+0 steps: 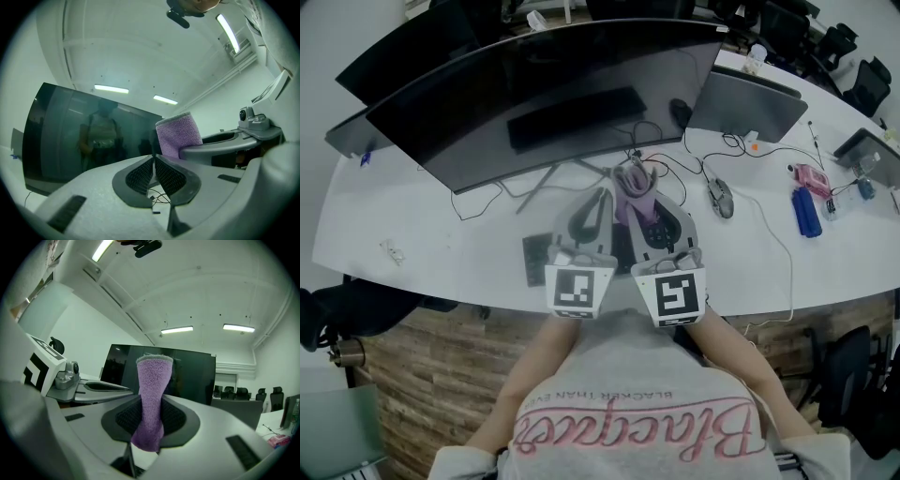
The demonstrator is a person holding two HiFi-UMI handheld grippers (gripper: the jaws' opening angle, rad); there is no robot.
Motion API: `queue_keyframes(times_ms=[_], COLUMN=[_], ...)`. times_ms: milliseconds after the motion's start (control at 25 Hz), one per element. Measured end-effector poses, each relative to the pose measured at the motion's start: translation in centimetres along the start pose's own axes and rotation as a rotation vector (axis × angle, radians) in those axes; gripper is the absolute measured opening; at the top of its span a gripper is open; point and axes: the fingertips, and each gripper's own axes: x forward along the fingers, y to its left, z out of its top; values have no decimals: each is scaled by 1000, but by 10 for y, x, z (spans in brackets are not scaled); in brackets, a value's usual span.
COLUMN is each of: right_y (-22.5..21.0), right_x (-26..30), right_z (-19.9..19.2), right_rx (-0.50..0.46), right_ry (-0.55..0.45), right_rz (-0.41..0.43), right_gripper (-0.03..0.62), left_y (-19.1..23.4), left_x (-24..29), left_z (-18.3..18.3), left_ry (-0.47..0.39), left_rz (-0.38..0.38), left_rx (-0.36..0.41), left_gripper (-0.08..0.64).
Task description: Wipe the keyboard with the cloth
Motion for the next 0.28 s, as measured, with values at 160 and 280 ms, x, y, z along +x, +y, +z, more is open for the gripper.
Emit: queue_keyframes(times_ms=[160,280], right_y=[-1,-1], right_x=[3,5], right_z=[-3,-5], right_rx=[1,-6], right_ry=[7,12], right_rz=[-2,3], right_gripper=[86,86], left_y=[1,2], left_x=[2,3], left_z=[-1,-2], left_ry=[0,0], left_rz=[-3,0], left_rx=[1,-14], left_gripper=[6,6])
